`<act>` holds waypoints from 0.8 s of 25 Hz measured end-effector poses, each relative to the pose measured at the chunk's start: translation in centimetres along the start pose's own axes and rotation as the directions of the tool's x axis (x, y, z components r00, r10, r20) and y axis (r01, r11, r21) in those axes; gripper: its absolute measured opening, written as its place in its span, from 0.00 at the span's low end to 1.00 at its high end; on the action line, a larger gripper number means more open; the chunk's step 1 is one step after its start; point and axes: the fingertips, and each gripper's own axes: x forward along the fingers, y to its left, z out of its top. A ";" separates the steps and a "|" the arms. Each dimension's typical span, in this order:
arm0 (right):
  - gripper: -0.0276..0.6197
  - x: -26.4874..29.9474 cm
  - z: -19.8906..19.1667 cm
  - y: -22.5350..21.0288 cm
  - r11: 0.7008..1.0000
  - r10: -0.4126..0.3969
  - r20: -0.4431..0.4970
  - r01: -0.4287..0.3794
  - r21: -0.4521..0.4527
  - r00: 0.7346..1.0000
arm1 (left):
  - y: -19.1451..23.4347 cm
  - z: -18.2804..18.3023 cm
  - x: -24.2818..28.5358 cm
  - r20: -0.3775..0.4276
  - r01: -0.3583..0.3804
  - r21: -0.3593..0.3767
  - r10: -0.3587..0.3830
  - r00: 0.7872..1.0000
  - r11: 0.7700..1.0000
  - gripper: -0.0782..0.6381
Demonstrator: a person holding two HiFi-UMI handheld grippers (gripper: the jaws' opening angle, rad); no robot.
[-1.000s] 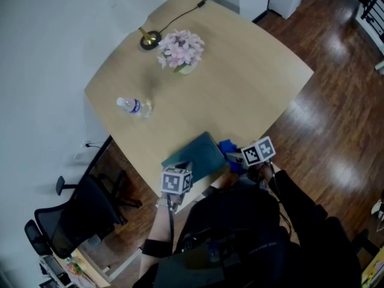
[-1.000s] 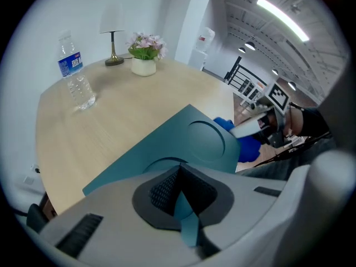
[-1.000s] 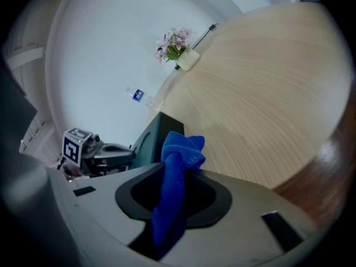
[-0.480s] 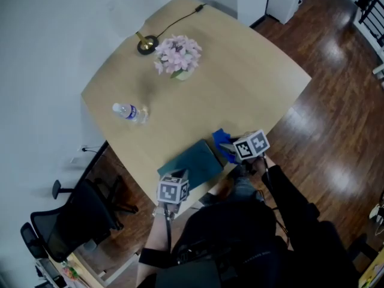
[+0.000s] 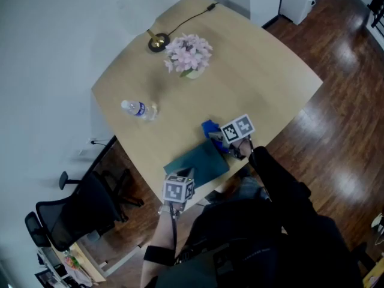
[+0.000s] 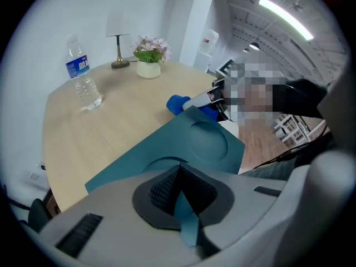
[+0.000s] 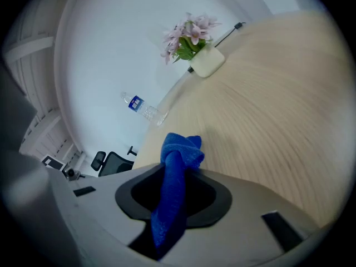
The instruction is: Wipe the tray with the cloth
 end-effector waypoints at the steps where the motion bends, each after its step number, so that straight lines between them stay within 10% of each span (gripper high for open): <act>1: 0.19 -0.3 -0.1 -0.1 1.000 -0.001 0.008 0.001 0.016 1.000 | 0.1 0.1 0.0 0.005 -0.013 0.002 0.013 1.000 1.000 0.11; 14: 0.19 -8.0 -18.3 2.7 0.999 -0.022 -0.236 0.031 0.035 0.971 | 0.6 0.1 0.6 0.034 -0.015 -0.004 0.015 0.999 1.000 0.11; 20: 0.19 -10.4 -19.1 5.0 0.996 -0.008 -0.092 0.016 0.091 0.996 | 0.4 -0.2 1.4 0.032 0.004 0.035 -0.005 0.999 0.999 0.11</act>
